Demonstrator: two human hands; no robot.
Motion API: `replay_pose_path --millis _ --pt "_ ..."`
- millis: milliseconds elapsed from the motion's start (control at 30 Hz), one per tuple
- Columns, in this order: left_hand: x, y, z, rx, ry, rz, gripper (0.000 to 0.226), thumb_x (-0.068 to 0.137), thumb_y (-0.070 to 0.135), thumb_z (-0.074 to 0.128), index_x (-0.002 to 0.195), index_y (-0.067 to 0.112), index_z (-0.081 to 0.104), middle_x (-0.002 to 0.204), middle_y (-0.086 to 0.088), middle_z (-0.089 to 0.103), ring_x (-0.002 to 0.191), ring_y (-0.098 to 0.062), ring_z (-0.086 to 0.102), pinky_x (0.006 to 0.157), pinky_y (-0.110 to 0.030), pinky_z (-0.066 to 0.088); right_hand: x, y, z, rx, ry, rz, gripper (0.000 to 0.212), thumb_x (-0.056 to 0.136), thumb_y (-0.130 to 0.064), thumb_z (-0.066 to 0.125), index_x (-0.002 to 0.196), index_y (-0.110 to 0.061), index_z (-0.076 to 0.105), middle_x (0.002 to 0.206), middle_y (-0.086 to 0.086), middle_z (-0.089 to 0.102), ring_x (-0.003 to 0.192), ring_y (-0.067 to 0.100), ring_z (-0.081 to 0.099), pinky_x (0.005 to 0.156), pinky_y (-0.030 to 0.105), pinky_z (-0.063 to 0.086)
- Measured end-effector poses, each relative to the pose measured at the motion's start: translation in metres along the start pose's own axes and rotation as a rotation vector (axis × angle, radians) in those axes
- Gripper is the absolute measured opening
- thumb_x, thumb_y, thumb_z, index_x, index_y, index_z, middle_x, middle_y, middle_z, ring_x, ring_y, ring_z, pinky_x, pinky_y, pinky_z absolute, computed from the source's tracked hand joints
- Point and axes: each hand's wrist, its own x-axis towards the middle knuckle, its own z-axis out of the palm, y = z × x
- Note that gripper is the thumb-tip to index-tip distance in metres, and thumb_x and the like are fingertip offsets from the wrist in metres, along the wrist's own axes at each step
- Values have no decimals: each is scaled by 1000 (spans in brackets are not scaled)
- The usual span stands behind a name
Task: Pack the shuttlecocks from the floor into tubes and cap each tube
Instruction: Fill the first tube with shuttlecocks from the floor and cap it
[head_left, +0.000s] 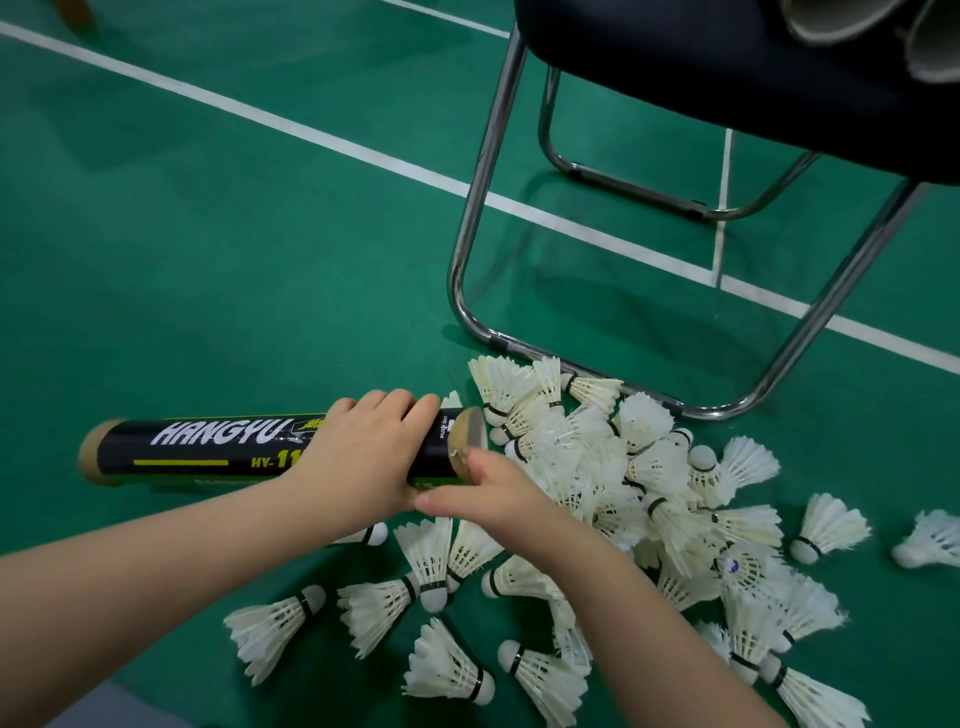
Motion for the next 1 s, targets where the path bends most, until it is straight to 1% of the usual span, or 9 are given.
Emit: replay_pose_path --millis 200,267,367,500,567,667,767,867,1000 --pt "3 6 -5 86 77 141 71 36 37 77 99 13 54 78 -5 60 65 -26 58 56 -35 46 6 -12 -17 -49 -386 106 29 81 -9 65 107 -21 58 104 -6 63 104 10 58 96 25 44" --pt "10 2 -8 105 70 128 67 39 33 77 99 14 51 80 -6 60 67 -28 58 58 -36 45 13 -9 -10 53 -167 42 30 71 -15 69 100 -16 62 97 -1 65 96 14 61 89 27 48" --pt "24 -4 -16 79 44 18 67 57 50 72 110 19 46 96 -3 57 87 -28 57 71 -37 42 20 1 -3 353 320 -174 17 73 -18 66 89 -10 64 79 -6 64 76 7 58 71 19 48" --pt "25 -11 -15 2 30 -59 65 70 52 63 121 21 39 112 -2 52 101 -25 50 82 -36 39 11 27 -16 -124 639 -355 11 85 -28 52 82 -25 62 72 -17 60 74 0 55 71 20 45" --pt "21 -15 -10 27 -5 -66 67 72 54 62 124 23 35 114 0 50 104 -24 49 85 -35 38 12 46 -31 -572 719 -242 16 86 -27 52 99 -26 62 88 -19 60 90 2 55 87 33 44" --pt "18 -19 -4 41 -33 -84 68 72 57 61 125 24 33 116 2 49 106 -22 48 86 -34 38 12 68 -53 -954 597 132 43 90 -28 48 132 -26 42 130 -9 48 121 12 41 105 35 29" --pt "18 -19 -2 19 -21 -97 70 71 59 61 126 25 33 116 2 50 105 -21 49 85 -34 39 9 82 -66 -918 580 249 53 89 -26 47 140 -26 31 140 -4 41 120 16 42 99 34 36" --pt "19 -17 -1 4 -20 -98 70 72 59 61 126 24 33 116 2 50 105 -21 49 86 -34 39 11 88 -75 -798 662 332 55 90 -29 47 141 -24 26 128 0 52 95 17 56 79 31 46" --pt "20 -12 -2 10 -21 -78 70 73 59 60 126 25 30 118 3 48 107 -20 48 87 -33 38 18 90 -85 -921 626 391 42 90 -45 42 129 -31 46 127 0 52 109 21 49 93 39 42"
